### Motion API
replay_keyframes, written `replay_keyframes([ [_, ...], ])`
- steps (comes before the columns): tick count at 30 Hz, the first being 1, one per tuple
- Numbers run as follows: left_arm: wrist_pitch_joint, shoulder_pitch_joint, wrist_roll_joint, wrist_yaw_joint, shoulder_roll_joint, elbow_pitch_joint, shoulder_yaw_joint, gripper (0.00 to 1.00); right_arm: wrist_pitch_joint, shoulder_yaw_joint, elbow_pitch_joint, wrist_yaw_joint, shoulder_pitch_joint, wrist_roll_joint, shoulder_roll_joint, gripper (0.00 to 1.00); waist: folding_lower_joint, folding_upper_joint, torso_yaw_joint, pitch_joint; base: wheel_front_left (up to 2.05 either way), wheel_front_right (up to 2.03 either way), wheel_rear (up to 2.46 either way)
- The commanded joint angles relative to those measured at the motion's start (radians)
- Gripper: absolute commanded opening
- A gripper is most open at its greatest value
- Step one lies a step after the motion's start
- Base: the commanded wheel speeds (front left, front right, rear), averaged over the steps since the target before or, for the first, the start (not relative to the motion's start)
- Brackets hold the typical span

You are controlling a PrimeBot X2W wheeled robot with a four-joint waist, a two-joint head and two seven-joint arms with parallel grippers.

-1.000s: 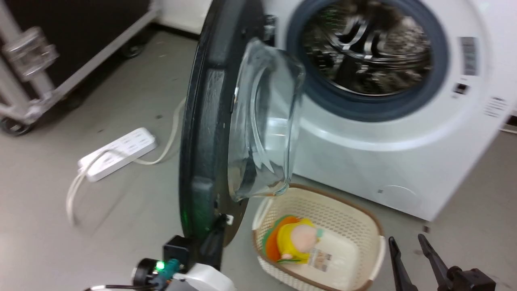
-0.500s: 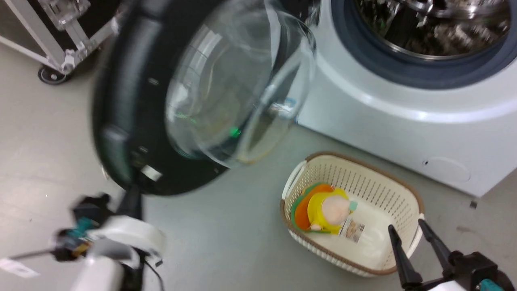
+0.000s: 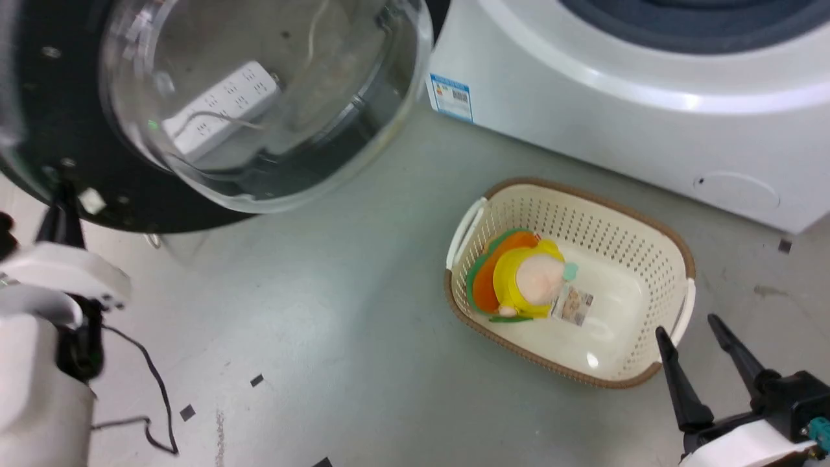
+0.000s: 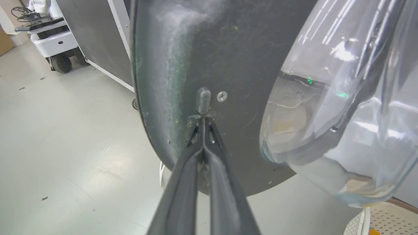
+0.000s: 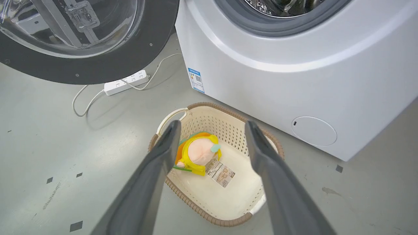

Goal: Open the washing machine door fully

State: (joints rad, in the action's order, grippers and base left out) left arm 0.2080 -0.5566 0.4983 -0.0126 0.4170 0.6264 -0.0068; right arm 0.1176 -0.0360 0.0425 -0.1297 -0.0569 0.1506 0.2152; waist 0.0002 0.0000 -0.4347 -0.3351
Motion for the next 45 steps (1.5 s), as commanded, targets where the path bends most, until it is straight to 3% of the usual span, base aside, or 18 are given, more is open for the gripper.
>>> replay_keyframes([
  [1, 0.010, -0.039, 0.001, 0.009, 0.014, 0.034, 0.002, 0.00, -0.004, 0.002, 0.013, -0.001, 0.015, 0.003, 0.011, 1.00, -0.0002, 0.0000, 0.016, -0.027, 0.00, 0.00, 0.00],
  [10, 0.040, -0.134, -0.012, 0.044, 0.039, 0.210, -0.006, 0.00, -0.005, 0.001, 0.016, -0.001, 0.030, 0.009, 0.007, 1.00, -0.0002, 0.0000, 0.045, -0.020, 0.00, 0.00, 0.00],
  [15, 0.052, -0.104, -0.046, 0.062, 0.045, 0.209, -0.019, 0.00, 0.029, 0.009, -0.023, -0.001, 0.035, 0.018, -0.017, 1.00, -0.0002, 0.0000, 0.068, 0.053, 0.00, 0.00, 0.00],
  [23, 0.054, 0.117, -0.115, 0.084, -0.043, -0.048, -0.051, 0.00, 0.106, 0.075, -0.076, -0.001, 0.054, 0.017, -0.067, 1.00, -0.0002, 0.0000, 0.157, 0.232, 0.00, 0.00, 0.00],
  [29, 0.054, 0.320, -0.135, 0.055, -0.144, -0.253, -0.057, 0.00, 0.130, 0.059, -0.080, -0.001, 0.027, -0.005, -0.073, 1.00, -0.0002, 0.0000, 0.246, 0.335, 0.00, 0.00, 0.00],
  [30, 0.054, 0.414, -0.161, 0.038, -0.178, -0.346, -0.063, 0.00, 0.134, 0.061, -0.077, -0.001, 0.017, -0.009, -0.079, 1.00, -0.0002, 0.0000, 0.293, 0.362, 0.00, 0.00, 0.00],
  [37, 0.054, 0.565, -0.245, -0.003, -0.252, -0.475, -0.103, 0.00, 0.139, 0.051, -0.087, -0.001, -0.009, -0.012, -0.102, 1.00, -0.0002, 0.0000, 0.380, 0.388, 0.00, 0.00, 0.00],
  [38, 0.054, 0.580, -0.250, -0.010, -0.264, -0.483, -0.103, 0.22, 0.139, 0.051, -0.091, -0.001, -0.015, -0.012, -0.107, 1.00, -0.0002, 0.0000, 0.388, 0.391, 0.00, 0.00, 0.00],
  [39, 0.054, 0.594, -0.258, -0.018, -0.274, -0.488, -0.104, 1.00, 0.140, 0.051, -0.095, -0.001, -0.020, -0.011, -0.111, 1.00, -0.0002, 0.0000, 0.395, 0.392, 0.00, 0.00, 0.00],
  [45, 0.054, 0.647, -0.310, -0.012, -0.302, -0.495, -0.142, 1.00, 0.141, 0.056, -0.131, -0.001, -0.053, -0.014, -0.135, 1.00, -0.0002, 0.0000, 0.416, 0.394, 0.00, 0.00, 0.00],
])
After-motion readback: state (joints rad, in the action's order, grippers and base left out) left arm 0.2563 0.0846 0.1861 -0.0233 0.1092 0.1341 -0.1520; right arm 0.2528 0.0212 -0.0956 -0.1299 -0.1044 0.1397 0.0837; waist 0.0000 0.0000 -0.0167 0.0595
